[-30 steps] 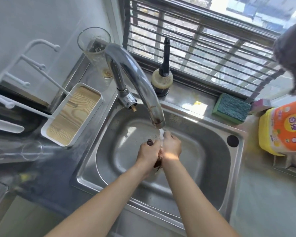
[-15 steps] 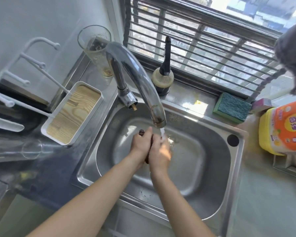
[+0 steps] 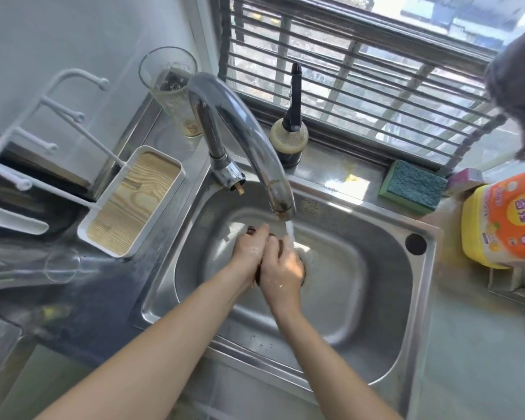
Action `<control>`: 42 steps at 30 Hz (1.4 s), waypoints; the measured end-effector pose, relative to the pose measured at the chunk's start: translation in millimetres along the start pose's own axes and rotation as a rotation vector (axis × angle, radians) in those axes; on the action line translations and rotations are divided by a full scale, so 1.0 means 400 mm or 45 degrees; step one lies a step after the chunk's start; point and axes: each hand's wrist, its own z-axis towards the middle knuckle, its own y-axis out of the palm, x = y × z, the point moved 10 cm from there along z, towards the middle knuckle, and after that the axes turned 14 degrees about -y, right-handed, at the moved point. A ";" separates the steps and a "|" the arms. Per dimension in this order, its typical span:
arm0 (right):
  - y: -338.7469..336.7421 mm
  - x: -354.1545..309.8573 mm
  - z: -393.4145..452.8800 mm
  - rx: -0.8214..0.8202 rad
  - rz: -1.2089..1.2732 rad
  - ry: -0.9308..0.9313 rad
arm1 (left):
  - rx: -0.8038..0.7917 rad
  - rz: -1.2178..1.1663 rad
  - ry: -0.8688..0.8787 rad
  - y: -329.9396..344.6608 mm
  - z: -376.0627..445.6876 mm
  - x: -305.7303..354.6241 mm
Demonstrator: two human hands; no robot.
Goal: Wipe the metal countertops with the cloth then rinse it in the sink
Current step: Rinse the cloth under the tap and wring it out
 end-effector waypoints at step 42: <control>-0.001 0.083 0.019 0.019 0.031 0.216 | -0.071 -0.074 -0.010 0.028 0.023 -0.043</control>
